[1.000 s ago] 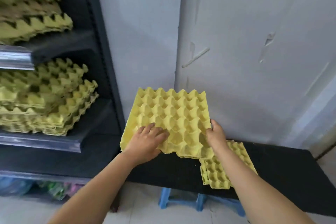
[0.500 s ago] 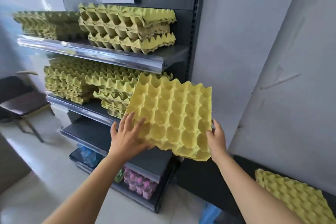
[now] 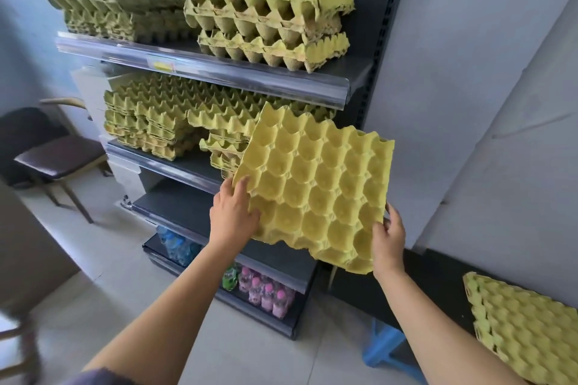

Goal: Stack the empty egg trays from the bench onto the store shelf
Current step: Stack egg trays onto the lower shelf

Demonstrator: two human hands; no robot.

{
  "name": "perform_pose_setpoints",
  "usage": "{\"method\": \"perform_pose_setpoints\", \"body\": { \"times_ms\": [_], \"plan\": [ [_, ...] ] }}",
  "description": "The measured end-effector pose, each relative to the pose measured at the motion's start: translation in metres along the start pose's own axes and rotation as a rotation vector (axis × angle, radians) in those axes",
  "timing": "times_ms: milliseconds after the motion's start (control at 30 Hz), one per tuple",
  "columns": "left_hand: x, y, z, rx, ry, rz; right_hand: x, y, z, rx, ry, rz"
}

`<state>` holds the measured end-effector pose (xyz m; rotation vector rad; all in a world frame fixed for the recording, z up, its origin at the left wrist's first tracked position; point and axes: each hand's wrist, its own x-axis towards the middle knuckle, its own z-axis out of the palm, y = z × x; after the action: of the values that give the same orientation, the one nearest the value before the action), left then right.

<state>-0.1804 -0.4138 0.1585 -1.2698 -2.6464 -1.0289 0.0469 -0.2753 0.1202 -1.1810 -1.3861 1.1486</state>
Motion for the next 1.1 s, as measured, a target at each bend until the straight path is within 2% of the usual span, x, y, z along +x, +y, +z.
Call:
{"method": "perform_pose_setpoints", "body": {
  "times_ms": [300,467,700,900,1100],
  "plan": [
    [-0.048,-0.024,-0.011,-0.006,0.052,-0.102,-0.038,0.007,0.004,-0.046,-0.078,-0.083],
    [-0.060,-0.064,-0.033,-0.039,0.092,-0.172,-0.054,-0.007,0.040,-0.104,-0.191,-0.167],
    [-0.031,-0.147,-0.083,-0.028,0.165,-0.296,-0.069,-0.035,0.146,-0.156,-0.369,-0.246],
    [0.028,-0.246,-0.139,0.016,0.203,-0.333,-0.088,-0.055,0.279,-0.140,-0.404,-0.258],
    [0.089,-0.312,-0.173,0.030,0.180,-0.327,-0.089,-0.074,0.370,-0.106,-0.433,-0.191]
  ]
}}
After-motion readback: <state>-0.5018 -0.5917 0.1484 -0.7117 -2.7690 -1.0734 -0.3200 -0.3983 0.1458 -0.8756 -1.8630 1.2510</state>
